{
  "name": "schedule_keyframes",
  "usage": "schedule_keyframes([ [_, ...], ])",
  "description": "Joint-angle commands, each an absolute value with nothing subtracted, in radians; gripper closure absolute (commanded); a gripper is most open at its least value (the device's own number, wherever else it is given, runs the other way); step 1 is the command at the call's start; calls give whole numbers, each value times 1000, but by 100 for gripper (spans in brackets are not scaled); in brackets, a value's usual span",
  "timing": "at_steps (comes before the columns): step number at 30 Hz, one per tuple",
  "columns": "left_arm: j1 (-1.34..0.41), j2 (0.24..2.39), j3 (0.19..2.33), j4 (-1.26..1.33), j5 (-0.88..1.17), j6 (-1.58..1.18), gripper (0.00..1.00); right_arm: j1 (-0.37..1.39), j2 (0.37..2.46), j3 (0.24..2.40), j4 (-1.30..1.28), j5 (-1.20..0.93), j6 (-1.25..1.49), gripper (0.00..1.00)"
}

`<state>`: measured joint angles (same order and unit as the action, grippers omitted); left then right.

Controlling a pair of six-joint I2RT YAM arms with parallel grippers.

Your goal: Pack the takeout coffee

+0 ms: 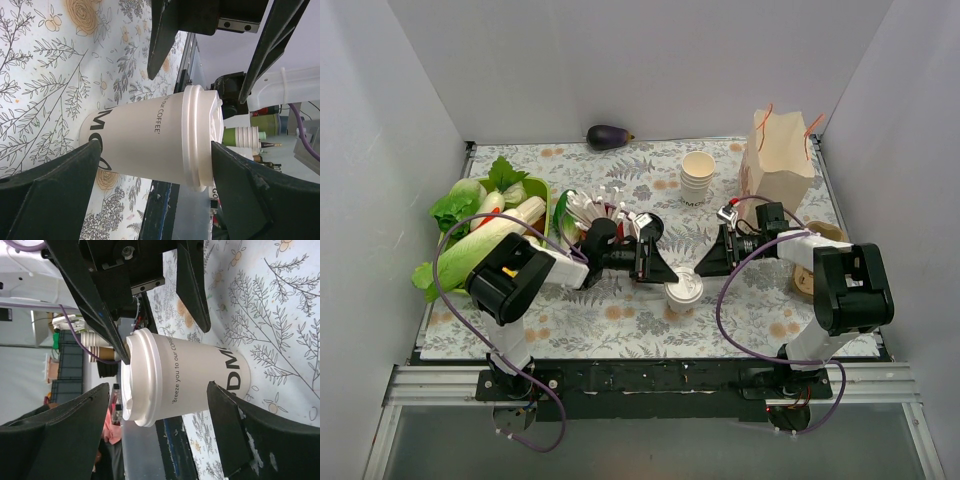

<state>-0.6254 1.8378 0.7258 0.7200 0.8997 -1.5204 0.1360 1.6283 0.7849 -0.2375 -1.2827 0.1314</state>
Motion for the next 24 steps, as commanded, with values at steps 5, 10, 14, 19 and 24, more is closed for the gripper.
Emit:
schedule_keyframes([
  [5, -634, 1815, 762, 569, 882, -1491, 11, 147, 1643, 836, -258, -1250, 78, 13],
  [10, -634, 1818, 758, 584, 879, -1520, 11, 179, 1677, 859, -255, -1264, 78, 13],
  [14, -634, 1833, 764, 581, 882, -1520, 12, 204, 1695, 861, -236, -1253, 103, 13],
  [19, -634, 1856, 753, 583, 868, -1525, 14, 215, 1713, 810, -207, -1188, 158, 19],
  [24, -632, 1879, 730, 584, 859, -1554, 18, 209, 1729, 712, -68, -1195, 323, 28],
])
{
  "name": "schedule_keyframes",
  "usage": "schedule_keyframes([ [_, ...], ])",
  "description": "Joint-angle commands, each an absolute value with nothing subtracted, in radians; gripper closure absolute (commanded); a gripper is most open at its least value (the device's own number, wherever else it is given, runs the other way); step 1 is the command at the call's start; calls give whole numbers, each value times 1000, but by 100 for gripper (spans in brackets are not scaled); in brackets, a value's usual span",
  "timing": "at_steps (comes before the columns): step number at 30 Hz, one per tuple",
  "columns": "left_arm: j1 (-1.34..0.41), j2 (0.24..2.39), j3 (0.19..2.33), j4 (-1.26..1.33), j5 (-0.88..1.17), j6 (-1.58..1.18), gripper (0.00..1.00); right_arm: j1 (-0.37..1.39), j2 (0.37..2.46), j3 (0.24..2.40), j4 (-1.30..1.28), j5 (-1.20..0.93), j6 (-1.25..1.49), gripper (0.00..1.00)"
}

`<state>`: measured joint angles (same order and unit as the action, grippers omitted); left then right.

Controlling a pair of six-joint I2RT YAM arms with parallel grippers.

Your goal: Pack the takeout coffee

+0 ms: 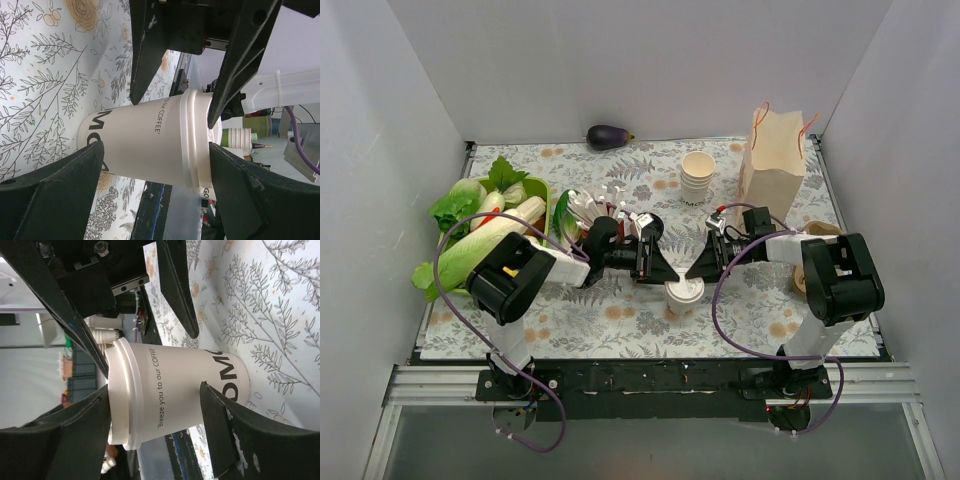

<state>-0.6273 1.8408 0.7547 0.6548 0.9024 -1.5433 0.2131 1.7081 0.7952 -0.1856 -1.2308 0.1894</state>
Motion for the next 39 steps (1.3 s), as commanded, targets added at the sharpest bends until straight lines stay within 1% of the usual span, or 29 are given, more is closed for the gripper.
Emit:
schedule_keyframes([
  [1, -632, 1884, 726, 594, 859, -1560, 19, 209, 1732, 691, -25, -1216, 375, 29],
  [3, -632, 1901, 718, 595, 858, -1578, 19, 207, 1746, 629, 101, -1238, 498, 31],
  [7, -621, 1940, 700, 618, 851, -1614, 21, 209, 1767, 624, 97, -1238, 497, 32],
  [9, -620, 1950, 693, 632, 847, -1615, 22, 209, 1769, 652, 81, -1229, 473, 34],
  [15, -620, 1911, 693, 725, 871, -1620, 21, 218, 1730, 781, -24, -1252, 335, 35],
  [20, -621, 1862, 706, 707, 877, -1577, 16, 219, 1684, 828, -67, -1258, 263, 34],
  [21, -623, 1861, 707, 703, 885, -1571, 16, 219, 1677, 827, -113, -1250, 243, 33],
  [23, -623, 1853, 716, 696, 903, -1559, 15, 219, 1645, 827, -170, -1243, 183, 31],
  [26, -632, 1832, 730, 647, 919, -1493, 13, 219, 1597, 847, -343, -1206, 4, 29],
  [27, -635, 1824, 738, 634, 920, -1441, 12, 219, 1582, 851, -389, -1191, -117, 28],
  [29, -644, 1803, 741, 582, 926, -1396, 12, 219, 1543, 859, -517, -1174, -217, 26],
  [31, -652, 1770, 750, 526, 930, -1329, 11, 219, 1511, 865, -656, -1147, -380, 25],
  [33, -658, 1735, 759, 477, 939, -1290, 11, 227, 1487, 862, -698, -1128, -446, 25],
  [34, -663, 1724, 765, 460, 940, -1258, 11, 230, 1470, 876, -785, -1143, -554, 24],
  [37, -664, 1691, 770, 405, 940, -1235, 11, 284, 1453, 897, -862, -1141, -679, 23],
  [39, -664, 1672, 770, 370, 937, -1224, 11, 337, 1437, 893, -880, -1105, -707, 22],
])
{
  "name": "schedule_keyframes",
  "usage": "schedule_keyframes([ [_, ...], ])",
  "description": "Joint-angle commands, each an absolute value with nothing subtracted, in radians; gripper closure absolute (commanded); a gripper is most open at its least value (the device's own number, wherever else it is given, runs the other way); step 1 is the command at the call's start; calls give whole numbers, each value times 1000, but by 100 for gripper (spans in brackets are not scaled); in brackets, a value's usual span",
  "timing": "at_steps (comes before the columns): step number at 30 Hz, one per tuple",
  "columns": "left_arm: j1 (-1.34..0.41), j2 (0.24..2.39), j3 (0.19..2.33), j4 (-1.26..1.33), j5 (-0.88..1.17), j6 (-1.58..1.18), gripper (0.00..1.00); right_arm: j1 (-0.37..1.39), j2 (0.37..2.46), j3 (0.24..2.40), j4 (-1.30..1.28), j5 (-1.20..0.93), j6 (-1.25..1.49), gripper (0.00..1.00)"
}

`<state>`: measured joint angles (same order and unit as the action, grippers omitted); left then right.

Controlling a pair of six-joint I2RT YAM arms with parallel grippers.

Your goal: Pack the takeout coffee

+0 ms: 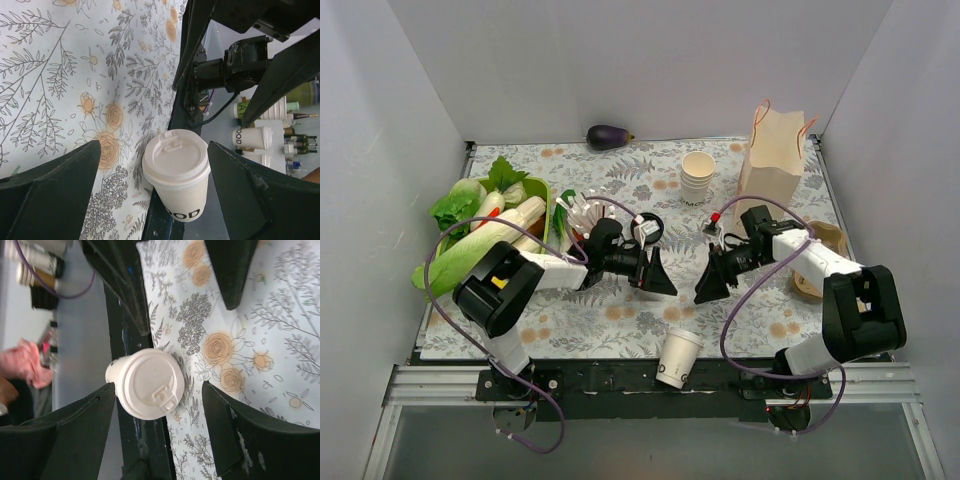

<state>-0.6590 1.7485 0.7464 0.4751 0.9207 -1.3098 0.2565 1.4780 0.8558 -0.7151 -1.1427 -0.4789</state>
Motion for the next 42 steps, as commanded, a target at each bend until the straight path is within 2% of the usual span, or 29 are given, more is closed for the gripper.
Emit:
schedule_keyframes([
  [1, -664, 1658, 775, 358, 940, -1221, 11, 356, 1424, 894, -894, -1092, -728, 21],
  [9, -661, 1583, 818, 178, 922, -1085, 12, 452, 1408, 885, -920, -983, -767, 22],
  [15, -654, 1534, 857, 62, 920, -991, 12, 495, 1436, 877, -934, -991, -775, 25],
  [25, -546, 1463, 900, 9, 907, -1012, 13, 561, 1489, 861, -867, -980, -672, 33],
  [37, -443, 1463, 934, 6, 873, -989, 13, 629, 1491, 868, -844, -973, -621, 38],
  [40, -439, 1466, 936, 6, 870, -994, 13, 649, 1488, 858, -799, -919, -565, 42],
  [42, -437, 1466, 937, 6, 867, -996, 13, 655, 1489, 850, -778, -878, -535, 48],
])
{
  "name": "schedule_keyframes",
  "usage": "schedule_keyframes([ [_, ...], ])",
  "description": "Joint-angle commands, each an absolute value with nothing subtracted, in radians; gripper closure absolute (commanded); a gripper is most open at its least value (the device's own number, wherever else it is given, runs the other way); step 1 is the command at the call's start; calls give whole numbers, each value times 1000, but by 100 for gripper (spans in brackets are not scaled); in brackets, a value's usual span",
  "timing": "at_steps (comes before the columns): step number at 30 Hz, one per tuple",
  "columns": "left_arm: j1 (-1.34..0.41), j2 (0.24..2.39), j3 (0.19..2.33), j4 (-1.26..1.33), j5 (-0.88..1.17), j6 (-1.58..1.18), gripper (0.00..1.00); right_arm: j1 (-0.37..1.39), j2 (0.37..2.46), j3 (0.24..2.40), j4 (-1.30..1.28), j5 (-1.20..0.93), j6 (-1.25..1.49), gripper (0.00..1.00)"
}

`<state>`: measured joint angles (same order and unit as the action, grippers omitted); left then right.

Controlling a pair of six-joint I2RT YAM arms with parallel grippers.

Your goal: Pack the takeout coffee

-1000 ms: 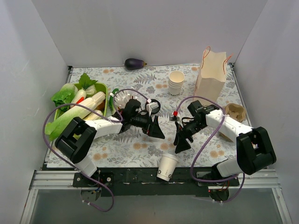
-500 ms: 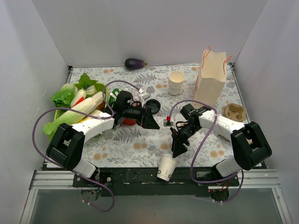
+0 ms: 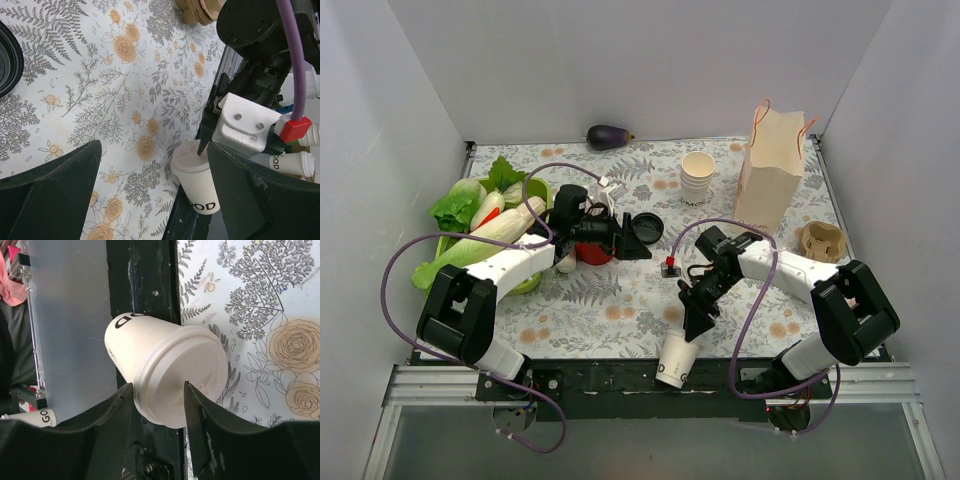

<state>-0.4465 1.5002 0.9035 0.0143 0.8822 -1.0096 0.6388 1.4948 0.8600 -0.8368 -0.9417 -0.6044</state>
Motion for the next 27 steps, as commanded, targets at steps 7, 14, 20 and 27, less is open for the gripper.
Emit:
schedule_keyframes([
  [7, -434, 1466, 943, 6, 862, -999, 13, 655, 1457, 876, -776, -812, -517, 70],
  [14, -433, 1468, 1003, -31, 871, -1002, 13, 655, 1397, 1040, -873, -732, -581, 82],
  [20, -433, 1465, 1094, -83, 871, -983, 13, 655, 1388, 1164, -940, -617, -670, 89],
  [27, -413, 1417, 1195, -126, 749, -969, 13, 631, 1410, 1251, -775, -348, -744, 94],
])
